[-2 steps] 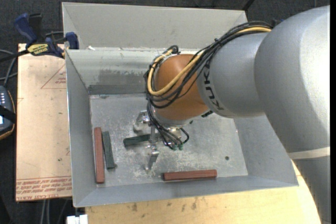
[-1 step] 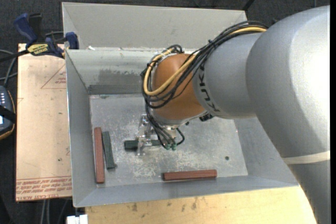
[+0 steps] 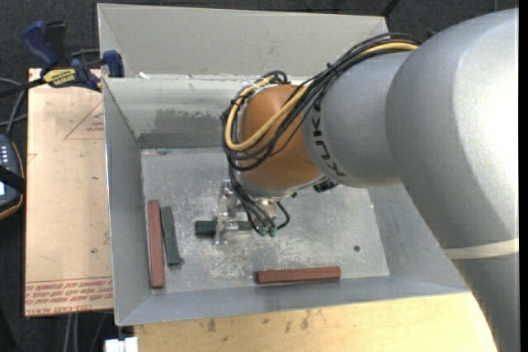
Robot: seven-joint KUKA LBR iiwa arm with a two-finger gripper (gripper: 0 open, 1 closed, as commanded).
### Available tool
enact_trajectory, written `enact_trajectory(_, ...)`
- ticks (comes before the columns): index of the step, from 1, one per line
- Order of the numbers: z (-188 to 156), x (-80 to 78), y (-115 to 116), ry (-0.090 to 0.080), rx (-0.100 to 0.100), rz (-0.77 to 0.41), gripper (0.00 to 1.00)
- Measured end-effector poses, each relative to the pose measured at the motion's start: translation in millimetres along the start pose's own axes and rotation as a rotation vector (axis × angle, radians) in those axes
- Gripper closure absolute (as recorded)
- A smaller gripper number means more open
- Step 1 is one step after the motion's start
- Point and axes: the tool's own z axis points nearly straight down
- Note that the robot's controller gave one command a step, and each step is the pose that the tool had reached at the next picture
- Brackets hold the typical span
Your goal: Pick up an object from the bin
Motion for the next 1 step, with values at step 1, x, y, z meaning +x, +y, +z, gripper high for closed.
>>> enact_trajectory(1,-2.6,1.2,0.5,0.008,0.001,0.002,1.0)
